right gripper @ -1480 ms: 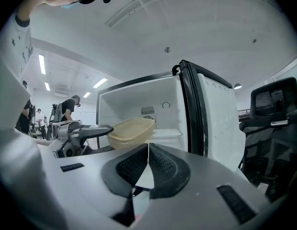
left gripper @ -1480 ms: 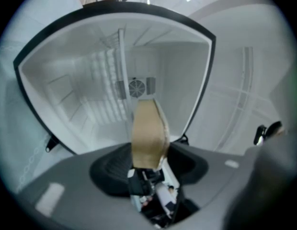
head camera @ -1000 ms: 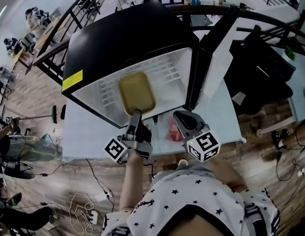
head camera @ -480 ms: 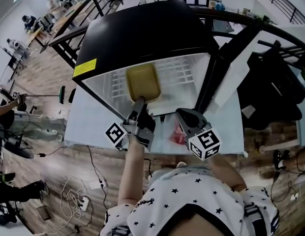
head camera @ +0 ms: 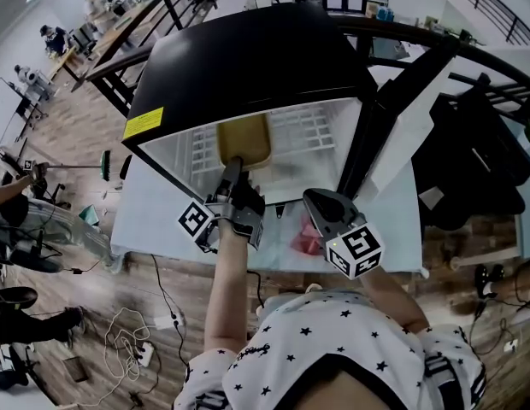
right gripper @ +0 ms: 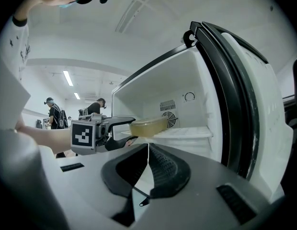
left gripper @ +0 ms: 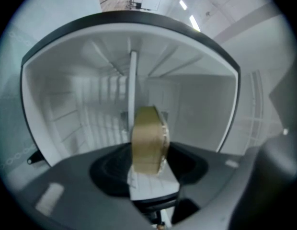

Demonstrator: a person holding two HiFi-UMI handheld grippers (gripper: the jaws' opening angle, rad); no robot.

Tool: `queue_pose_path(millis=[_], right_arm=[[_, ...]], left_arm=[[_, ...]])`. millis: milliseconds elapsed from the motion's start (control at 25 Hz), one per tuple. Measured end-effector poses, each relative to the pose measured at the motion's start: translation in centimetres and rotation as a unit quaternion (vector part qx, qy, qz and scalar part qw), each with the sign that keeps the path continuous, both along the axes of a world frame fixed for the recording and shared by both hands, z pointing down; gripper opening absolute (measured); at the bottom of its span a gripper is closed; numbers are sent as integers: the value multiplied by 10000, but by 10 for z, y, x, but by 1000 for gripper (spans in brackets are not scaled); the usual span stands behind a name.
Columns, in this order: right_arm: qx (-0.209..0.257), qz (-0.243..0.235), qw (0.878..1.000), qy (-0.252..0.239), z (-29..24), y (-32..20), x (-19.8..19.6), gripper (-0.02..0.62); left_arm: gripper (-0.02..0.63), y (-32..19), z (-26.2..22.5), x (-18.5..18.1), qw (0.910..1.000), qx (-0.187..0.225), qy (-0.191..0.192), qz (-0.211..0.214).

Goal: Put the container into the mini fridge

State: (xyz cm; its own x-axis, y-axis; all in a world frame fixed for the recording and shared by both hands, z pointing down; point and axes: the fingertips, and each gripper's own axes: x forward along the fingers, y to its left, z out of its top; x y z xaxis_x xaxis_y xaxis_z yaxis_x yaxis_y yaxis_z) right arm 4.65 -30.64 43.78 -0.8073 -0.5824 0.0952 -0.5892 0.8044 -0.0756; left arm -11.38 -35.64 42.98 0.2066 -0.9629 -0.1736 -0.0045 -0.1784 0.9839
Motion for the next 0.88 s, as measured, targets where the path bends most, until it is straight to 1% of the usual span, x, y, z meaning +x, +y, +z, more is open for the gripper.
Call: queue_pose_path(millis=[160,360,440,560,680,720,800,880], right_arm=[[-27,49,10000,2,2,-2,6,21],[-41,68,10000,-8,3,-3,9,21],[-35,51,10000,-10,2,-2,9,21],[-32,18,10000,5,2,0,9,21],[-14,18,10000,-2,0,2,10,21],[-7,26,10000,-11,0,3,10,21],[4,41,10000,-19,-1,5,11,21],[8,46,10000,-8,-1,7,12,21]], left_arm=[[230,-7,-1,-1,9999,-76,15,-149],[230,-7,0,-1,9997,-110,-23,-217],[230,-7,-1,-1,9996,-135,-93,-234],[232,-7,-5,0,9992,-75,-301,-253],[290,-5,-9,1,9988,9,-368,-310],[301,-5,-9,1,9988,17,-366,-314],[311,-3,-9,3,9988,31,-395,-286],[314,1,-10,7,9983,91,-534,-224]])
